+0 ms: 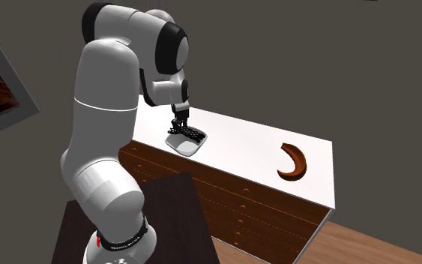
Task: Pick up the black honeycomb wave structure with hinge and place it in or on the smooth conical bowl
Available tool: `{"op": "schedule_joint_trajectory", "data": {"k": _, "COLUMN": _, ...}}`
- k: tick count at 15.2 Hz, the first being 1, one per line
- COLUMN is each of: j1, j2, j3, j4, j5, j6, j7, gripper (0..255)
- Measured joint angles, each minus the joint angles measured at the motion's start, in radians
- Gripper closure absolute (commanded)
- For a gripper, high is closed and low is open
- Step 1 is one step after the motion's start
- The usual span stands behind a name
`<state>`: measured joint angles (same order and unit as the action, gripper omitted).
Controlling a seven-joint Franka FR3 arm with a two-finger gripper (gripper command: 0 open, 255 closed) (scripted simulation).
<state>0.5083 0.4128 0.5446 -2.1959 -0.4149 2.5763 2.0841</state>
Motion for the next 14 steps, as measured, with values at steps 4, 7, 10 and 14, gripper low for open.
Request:
{"op": "schedule_joint_trajectory", "data": {"k": 4, "j1": 0.001, "j2": 0.002, "j3": -0.001, "j4": 0.001, "j5": -0.001, "j6": 0.0, "j7": 0.001, "gripper": 0}}
{"op": "schedule_joint_trajectory", "data": {"k": 7, "j1": 0.001, "j2": 0.002, "j3": -0.001, "j4": 0.001, "j5": -0.001, "j6": 0.001, "j7": 0.001, "gripper": 0}}
{"op": "schedule_joint_trajectory", "data": {"k": 10, "j1": -0.02, "j2": -0.039, "j3": 0.027, "j4": -0.008, "j5": 0.035, "j6": -0.027, "j7": -0.022, "gripper": 0}}
{"op": "schedule_joint_trajectory", "data": {"k": 14, "j1": -0.058, "j2": -0.111, "j3": 0.073, "j4": -0.011, "j5": 0.107, "j6": -0.082, "j7": -0.074, "gripper": 0}}
